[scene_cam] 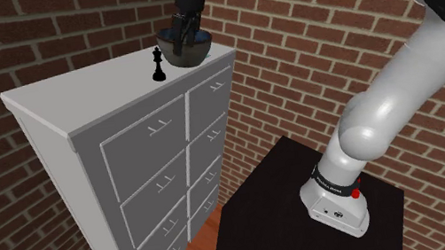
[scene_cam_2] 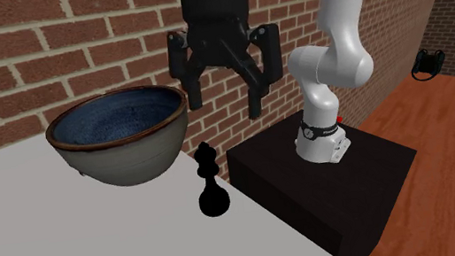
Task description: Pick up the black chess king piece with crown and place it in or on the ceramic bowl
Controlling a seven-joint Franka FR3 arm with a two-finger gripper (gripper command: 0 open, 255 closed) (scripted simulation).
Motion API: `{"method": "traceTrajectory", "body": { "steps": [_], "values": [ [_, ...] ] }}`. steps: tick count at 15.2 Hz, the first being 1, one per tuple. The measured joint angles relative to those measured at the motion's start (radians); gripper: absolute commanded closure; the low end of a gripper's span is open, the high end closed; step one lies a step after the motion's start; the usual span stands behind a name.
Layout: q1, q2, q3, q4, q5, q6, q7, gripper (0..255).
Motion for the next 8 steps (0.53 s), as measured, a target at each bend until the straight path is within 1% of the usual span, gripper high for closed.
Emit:
{"method": "traceTrajectory", "body": {
  "steps": [5, 8],
  "values": [
    [0.020, 0.138, 0.034, 0.157, -0.038, 0.047, -0.008, 0],
    [0.026, 0.162, 0.042, 0.153, -0.046, 0.084, -0.004, 0]
  ]
}}
